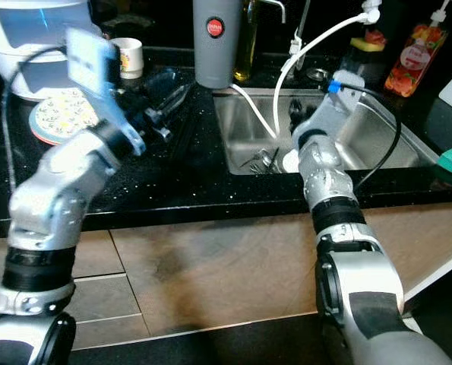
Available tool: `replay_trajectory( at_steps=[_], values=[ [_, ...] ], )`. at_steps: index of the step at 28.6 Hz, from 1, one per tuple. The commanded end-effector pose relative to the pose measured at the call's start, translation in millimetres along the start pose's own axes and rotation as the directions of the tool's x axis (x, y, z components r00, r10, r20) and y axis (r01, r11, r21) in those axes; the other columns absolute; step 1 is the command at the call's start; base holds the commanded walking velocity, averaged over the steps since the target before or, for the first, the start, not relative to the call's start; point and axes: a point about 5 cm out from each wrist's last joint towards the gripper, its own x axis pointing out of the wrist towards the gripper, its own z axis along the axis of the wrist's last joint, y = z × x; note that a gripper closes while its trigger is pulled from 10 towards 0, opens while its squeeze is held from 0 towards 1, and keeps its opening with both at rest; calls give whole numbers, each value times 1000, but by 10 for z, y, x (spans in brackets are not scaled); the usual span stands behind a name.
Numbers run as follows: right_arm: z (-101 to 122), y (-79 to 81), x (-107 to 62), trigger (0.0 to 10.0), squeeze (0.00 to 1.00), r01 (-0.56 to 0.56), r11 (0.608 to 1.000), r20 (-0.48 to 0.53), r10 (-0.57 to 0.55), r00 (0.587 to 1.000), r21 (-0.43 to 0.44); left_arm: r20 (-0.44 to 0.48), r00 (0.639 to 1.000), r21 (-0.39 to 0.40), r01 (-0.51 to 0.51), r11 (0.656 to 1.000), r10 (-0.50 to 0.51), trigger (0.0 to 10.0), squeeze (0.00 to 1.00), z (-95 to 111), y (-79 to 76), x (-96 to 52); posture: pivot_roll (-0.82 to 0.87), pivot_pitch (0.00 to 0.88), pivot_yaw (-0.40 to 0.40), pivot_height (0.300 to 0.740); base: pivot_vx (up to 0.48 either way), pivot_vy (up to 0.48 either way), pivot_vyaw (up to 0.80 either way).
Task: Kitchen organization
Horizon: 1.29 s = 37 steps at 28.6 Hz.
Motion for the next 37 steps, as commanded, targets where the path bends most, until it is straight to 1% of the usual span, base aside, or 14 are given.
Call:
replay_trajectory(
  at_steps=[1, 5, 8, 11, 13, 16, 18, 20, 26, 29, 32, 33, 34, 37],
  values=[
    [57, -11, -9, 10000, 0, -22, 999, 54, 24, 998, -27, -61, 997, 47, -47, 998, 50, 10000, 0, -65, -15, 73, 106, 0, -92, 740, 0, 0, 0],
    [166, 12, -52, 10000, 0, -55, 998, 136, 58, 989, -24, -162, 977, 127, -118, 985, 138, 10000, 0, -210, 7, 191, 85, 0, -81, 740, 0, 0, 0],
    [259, 55, -230, 10000, 0, -73, 997, 202, 70, 977, 8, -250, 947, 158, -166, 973, 202, 10000, 0, -314, -107, 370, 62, 1, -71, 740, 0, 0, 0],
    [246, 87, -315, 10000, 0, -78, 997, 209, 77, 975, -1, -286, 931, 173, -180, 968, 224, 10000, 0, -361, -170, 425, 56, 1, -68, 740, 0, 0, 0],
    [246, 87, -315, 10000, 0, -78, 997, 209, 77, 975, -1, -286, 931, 173, -180, 968, 224, 10000, 0, -361, -170, 425, 56, 1, -68, 740, 0, 0, 0],
    [214, 121, -402, 10000, 0, -88, 996, 201, 88, 976, -10, -365, 903, 153, -181, 972, 226, 10000, 0, -477, -246, 464, 53, 6, -60, 740, 0, 0, 0],
    [178, 117, -463, 10000, 0, -88, 996, 191, 90, 977, -18, -445, 865, 124, -198, 972, 233, 10000, 0, -607, -296, 487, 48, 7, -57, 740, 0, 0, 0],
    [165, 106, -491, 10000, 0, -87, 996, 182, 89, 979, -19, -474, 838, 130, -237, 963, 271, 10000, 0, -668, -276, 507, 46, 7, -56, 740, 0, 0, 0],
    [186, 113, -526, 10000, 0, -87, 996, 173, 89, 981, -19, -493, 813, 125, -287, 950, 310, 10000, 0, -709, -230, 515, 49, 7, -55, 740, 0, 0, 0],
    [188, 120, -552, 10000, 0, -85, 996, 162, 86, 983, -15, -573, 746, 86, -357, 930, 339, 10000, 0, -900, -142, 433, 54, 10, -54, 740, 0, 0, 0],
    [186, 124, -558, 10000, 0, -83, 996, 160, 84, 984, -13, -595, 727, 84, -367, 926, 342, 10000, 0, -971, -109, 399, 54, 10, -53, 740, 0, 0, 0],
    [185, 122, -560, 10000, 0, -82, 997, 159, 83, 984, -12, -606, 721, 80, -365, 928, 336, 9529, 0, -1004, -101, 385, 54, 10, -53, 740, 0, 0, 0],
    [184, 116, -563, 10000, 0, -80, 997, 157, 81, 984, -11, -617, 713, 74, -368, 927, 332, 5294, 0, -1040, -92, 369, 54, 10, -53, 740, 0, 0, 0],
    [184, 112, -565, 10000, 0, -79, 997, 156, 80, 985, -11, -625, 708, 70, -370, 926, 330, 5294, 0, -1063, -87, 359, 54, 10, -53, 740, 0, 0, 0]
  ],
)
